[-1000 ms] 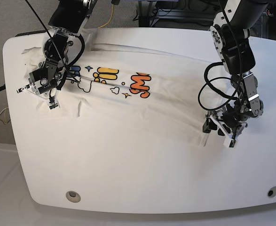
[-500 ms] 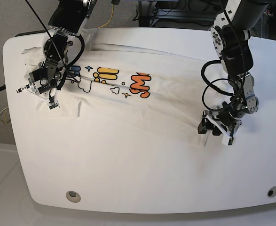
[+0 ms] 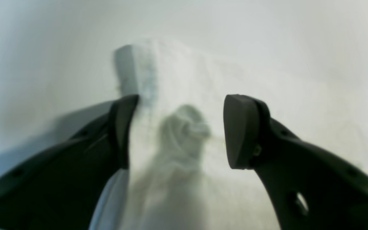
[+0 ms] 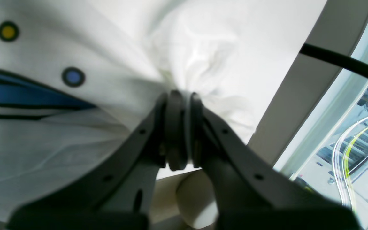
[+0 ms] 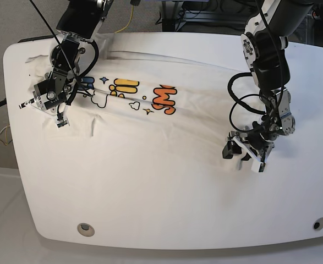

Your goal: Fold the T-shirt properly

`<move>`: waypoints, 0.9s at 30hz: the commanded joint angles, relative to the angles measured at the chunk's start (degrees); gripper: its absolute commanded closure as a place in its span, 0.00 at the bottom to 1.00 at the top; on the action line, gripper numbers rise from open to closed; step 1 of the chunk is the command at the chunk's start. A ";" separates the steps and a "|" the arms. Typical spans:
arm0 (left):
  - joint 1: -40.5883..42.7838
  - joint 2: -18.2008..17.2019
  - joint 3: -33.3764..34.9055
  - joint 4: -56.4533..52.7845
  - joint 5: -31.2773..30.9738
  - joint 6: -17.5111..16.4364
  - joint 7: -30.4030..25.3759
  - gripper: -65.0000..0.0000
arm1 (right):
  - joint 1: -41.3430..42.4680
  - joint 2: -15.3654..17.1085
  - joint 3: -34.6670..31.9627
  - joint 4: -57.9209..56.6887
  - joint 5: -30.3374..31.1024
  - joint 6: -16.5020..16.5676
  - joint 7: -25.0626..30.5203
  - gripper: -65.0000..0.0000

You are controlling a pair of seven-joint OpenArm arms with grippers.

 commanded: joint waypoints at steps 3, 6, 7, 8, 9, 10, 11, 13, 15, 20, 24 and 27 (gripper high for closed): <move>-1.20 0.56 0.15 0.80 -0.17 -0.17 3.38 0.43 | 1.02 0.50 -0.02 1.02 -0.49 -0.07 -0.21 0.97; -1.11 0.47 0.15 0.97 -0.26 -0.17 4.61 0.61 | 1.02 0.50 -0.02 1.02 -0.49 -0.07 -0.21 0.97; -1.11 0.39 0.15 1.06 -0.26 -0.17 4.87 0.72 | 1.02 0.50 -0.02 1.02 -0.49 -0.07 -0.21 0.97; -1.11 0.39 0.06 1.24 -0.26 -0.17 4.96 0.80 | 1.02 0.50 -0.02 1.02 -0.49 -0.07 -0.21 0.97; -1.02 0.39 0.06 1.59 -0.26 -0.17 4.96 0.92 | 1.02 0.50 -0.02 1.02 -0.49 -0.07 -0.21 0.97; -1.02 0.39 0.06 1.68 -0.17 -0.17 4.96 0.99 | 1.02 0.50 -0.02 1.02 -0.49 -0.07 -0.21 0.97; -0.94 0.30 0.06 2.03 -0.09 -0.17 5.22 1.00 | 1.02 0.50 -0.02 1.02 -0.49 -0.07 -0.21 0.97; -0.85 0.21 -0.03 2.64 -0.09 -0.17 6.01 0.96 | 1.02 0.50 -0.02 1.02 -0.49 -0.07 -0.21 0.97; -0.14 -0.40 -0.12 3.79 -0.09 -0.17 6.98 0.95 | 1.02 0.50 -0.02 1.02 -0.49 -0.07 -0.21 0.97; 1.44 -0.76 -0.12 8.18 -0.17 -0.17 8.39 0.96 | 1.11 0.50 -0.02 1.02 -0.49 -0.07 -0.21 0.97; 2.32 -0.84 -0.12 11.79 -0.17 -0.17 10.50 0.96 | 1.46 0.41 -0.11 1.02 -0.49 -0.07 -0.21 0.97; 2.41 -0.93 -0.20 15.04 -0.26 -0.17 13.22 0.96 | 1.99 0.41 -0.11 0.93 -0.49 -0.07 -0.21 0.97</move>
